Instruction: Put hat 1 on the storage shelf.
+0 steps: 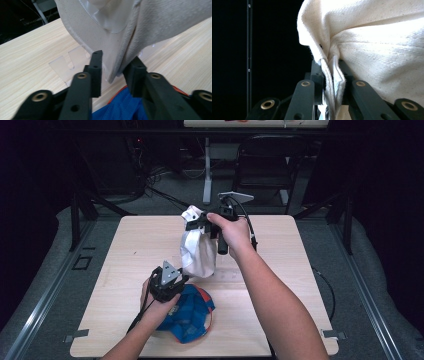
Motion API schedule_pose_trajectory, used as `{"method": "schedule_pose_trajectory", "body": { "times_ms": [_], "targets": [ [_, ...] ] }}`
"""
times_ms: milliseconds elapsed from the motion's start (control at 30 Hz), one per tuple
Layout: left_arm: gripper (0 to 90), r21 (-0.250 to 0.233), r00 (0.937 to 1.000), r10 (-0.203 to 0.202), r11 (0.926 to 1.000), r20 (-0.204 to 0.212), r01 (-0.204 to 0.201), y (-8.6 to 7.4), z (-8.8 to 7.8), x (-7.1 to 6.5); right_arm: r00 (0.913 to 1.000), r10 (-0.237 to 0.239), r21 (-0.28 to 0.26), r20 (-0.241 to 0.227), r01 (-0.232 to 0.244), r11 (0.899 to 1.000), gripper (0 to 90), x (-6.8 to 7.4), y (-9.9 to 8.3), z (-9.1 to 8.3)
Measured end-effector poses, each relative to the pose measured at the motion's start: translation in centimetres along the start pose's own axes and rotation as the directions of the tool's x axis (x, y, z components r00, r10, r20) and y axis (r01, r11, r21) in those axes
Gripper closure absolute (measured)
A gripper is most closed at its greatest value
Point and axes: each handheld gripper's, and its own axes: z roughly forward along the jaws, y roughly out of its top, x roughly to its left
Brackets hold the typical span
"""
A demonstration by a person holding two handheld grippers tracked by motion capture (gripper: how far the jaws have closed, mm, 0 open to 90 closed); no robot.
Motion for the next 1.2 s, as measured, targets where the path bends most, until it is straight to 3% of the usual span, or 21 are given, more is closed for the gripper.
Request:
{"method": "schedule_pose_trajectory", "body": {
  "times_ms": [200, 300, 367, 533, 733, 800, 867, 1033, 1200],
  "targets": [
    [81.2, -0.001, 0.9999, -0.010, 0.9999, 0.002, 0.010, -0.4, -0.1, 0.1, 1.0000, 0.007, -0.006, 0.003, -0.007, 1.000, 79.0, -0.4, 0.0, -0.1],
    [81.4, -0.007, 0.9995, -0.033, 0.9994, -0.002, 0.033, -0.7, -0.1, 0.2, 1.0000, 0.005, -0.009, 0.006, -0.005, 1.000, 78.9, -0.5, -0.1, -0.2],
    [81.4, -0.017, 0.9971, -0.077, 0.9969, 0.002, 0.077, -1.1, -0.1, 0.5, 0.9999, 0.004, -0.014, 0.017, -0.003, 1.000, 78.7, -0.8, -0.1, -0.5],
    [81.4, -0.026, 0.9932, -0.116, 0.9929, 0.014, 0.116, -1.7, -0.1, 0.5, 0.9991, 0.004, -0.013, 0.043, -0.003, 1.000, 78.0, -1.6, -0.2, -0.8],
    [81.1, -0.039, 0.9740, -0.213, 0.9755, 0.078, 0.216, -2.7, 0.0, 1.5, 0.9966, 0.009, -0.024, 0.082, -0.007, 1.000, 76.4, -2.7, -0.3, -0.9],
    [81.2, -0.026, 0.9760, -0.204, 0.9782, 0.077, 0.206, -2.8, 0.1, 1.6, 0.9960, 0.012, -0.020, 0.089, -0.010, 1.000, 75.6, -3.1, -0.4, -0.7],
    [81.4, 0.024, 0.9790, -0.191, 0.9816, 0.072, 0.189, -3.2, 0.5, 1.6, 0.9951, 0.006, -0.014, 0.098, -0.005, 1.000, 75.5, -3.3, -0.4, -0.6],
    [81.0, 0.008, 0.9764, -0.206, 0.9785, 0.064, 0.206, -3.6, 0.5, 1.5, 0.9944, 0.000, -0.010, 0.106, 0.002, 1.000, 72.5, -3.6, -0.5, -0.3],
    [69.1, 0.011, 0.9798, -0.192, 0.9813, 0.054, 0.192, -3.5, 0.0, 1.5, 0.9938, -0.013, -0.025, 0.110, 0.016, 1.000, 68.8, -3.8, -0.6, -0.8]
  ]
}}
